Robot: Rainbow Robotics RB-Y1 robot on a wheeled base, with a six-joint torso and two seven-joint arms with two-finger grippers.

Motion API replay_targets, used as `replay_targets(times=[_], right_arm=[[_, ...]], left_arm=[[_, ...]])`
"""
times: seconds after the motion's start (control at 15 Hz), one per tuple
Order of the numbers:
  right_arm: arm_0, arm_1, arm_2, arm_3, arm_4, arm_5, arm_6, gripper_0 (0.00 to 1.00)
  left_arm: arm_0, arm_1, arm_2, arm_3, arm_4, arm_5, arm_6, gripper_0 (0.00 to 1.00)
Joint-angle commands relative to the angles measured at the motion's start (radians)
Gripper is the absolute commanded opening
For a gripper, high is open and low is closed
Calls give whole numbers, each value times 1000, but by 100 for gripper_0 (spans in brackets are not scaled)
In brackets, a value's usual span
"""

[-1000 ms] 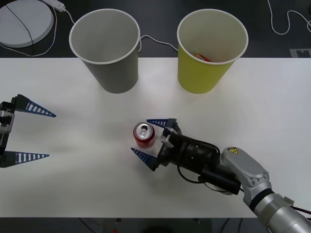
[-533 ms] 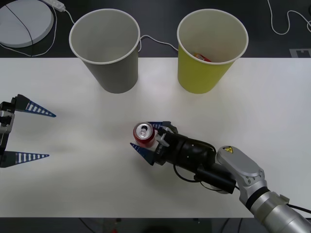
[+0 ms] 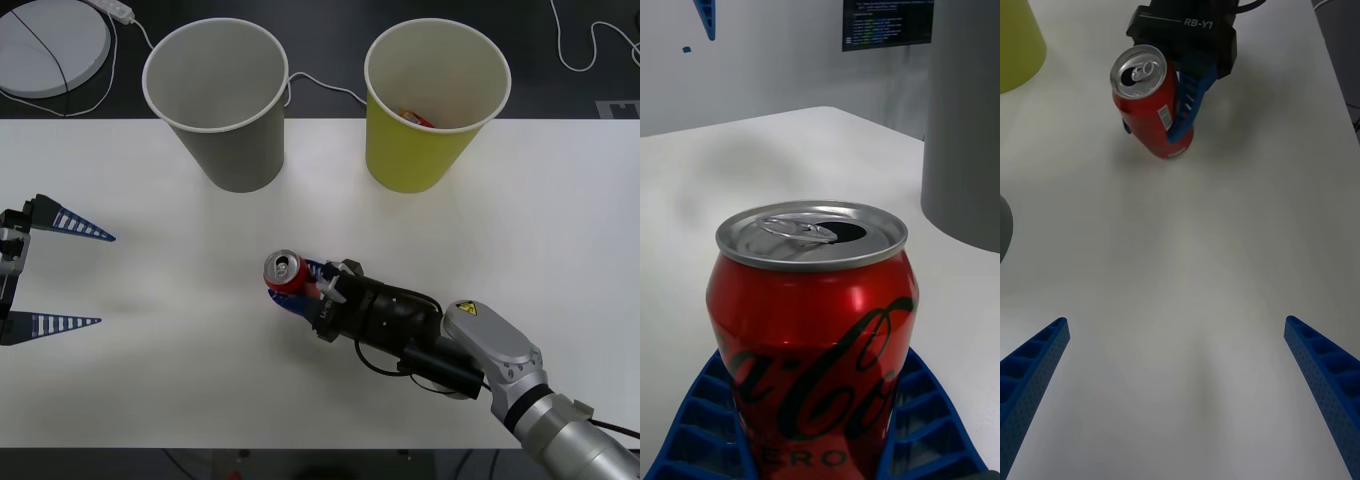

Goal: Put the can into the green bin and the plastic bottle into the gray bin

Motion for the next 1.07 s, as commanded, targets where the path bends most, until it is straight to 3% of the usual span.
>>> replay_targets(times=[0.07,0.27,0.53,1.07], right_arm=[[0,-15,0,-16,0,-13,-15,0],[0,-87,20,-95,26,-24,-94,0],[0,-192,-14,-210,203,-122,-323,0],[0,-319,-345,-376,497,-525,-776,0]], left_arm=[[0,0,0,0,0,0,0,100],[0,0,0,0,0,0,0,100],[0,0,0,0,0,0,0,100],[0,0,0,0,0,0,0,100]])
